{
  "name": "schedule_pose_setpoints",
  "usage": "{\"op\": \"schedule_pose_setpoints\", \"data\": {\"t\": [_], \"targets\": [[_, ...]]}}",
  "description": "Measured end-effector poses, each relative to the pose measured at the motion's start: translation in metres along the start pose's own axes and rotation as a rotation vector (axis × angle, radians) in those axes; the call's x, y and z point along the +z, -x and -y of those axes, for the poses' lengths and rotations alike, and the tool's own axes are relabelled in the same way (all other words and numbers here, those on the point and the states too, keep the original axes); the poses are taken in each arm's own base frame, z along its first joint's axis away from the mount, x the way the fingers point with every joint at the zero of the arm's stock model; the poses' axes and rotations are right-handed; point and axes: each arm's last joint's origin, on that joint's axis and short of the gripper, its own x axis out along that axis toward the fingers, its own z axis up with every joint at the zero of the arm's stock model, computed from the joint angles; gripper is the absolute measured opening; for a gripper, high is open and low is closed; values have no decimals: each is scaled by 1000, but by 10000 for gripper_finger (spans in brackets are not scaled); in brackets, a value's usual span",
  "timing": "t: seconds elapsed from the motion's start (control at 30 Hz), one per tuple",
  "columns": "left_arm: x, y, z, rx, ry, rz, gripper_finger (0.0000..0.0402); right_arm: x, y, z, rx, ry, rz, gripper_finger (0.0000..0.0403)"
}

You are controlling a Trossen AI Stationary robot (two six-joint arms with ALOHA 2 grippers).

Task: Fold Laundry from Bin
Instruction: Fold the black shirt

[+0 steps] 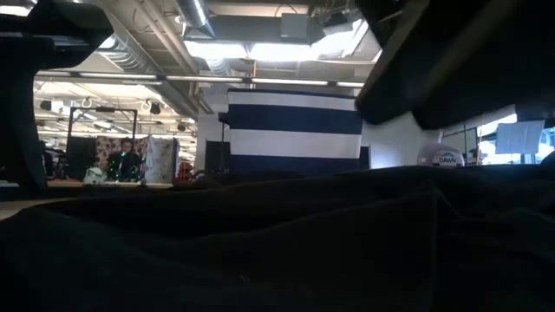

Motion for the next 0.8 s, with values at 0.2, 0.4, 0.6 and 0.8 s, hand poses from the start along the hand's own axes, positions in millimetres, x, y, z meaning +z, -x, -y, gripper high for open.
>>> {"op": "schedule_pose_setpoints", "data": {"t": [0.2, 0.4, 0.6, 0.8], "targets": [[1, -1, -1, -2, -14, 8, 113, 4, -12, -13, 19, 106, -35, 136], [3, -2, -3, 1, -30, 10, 113, -4, -13, -14, -5, 140, -111, 202], [4, -5, -8, 4, -17, 4, 113, -6, -13, -13, -51, 149, -123, 224], [5, -6, -8, 4, -14, 6, 113, -13, -14, -13, -61, 177, -181, 198]]}}
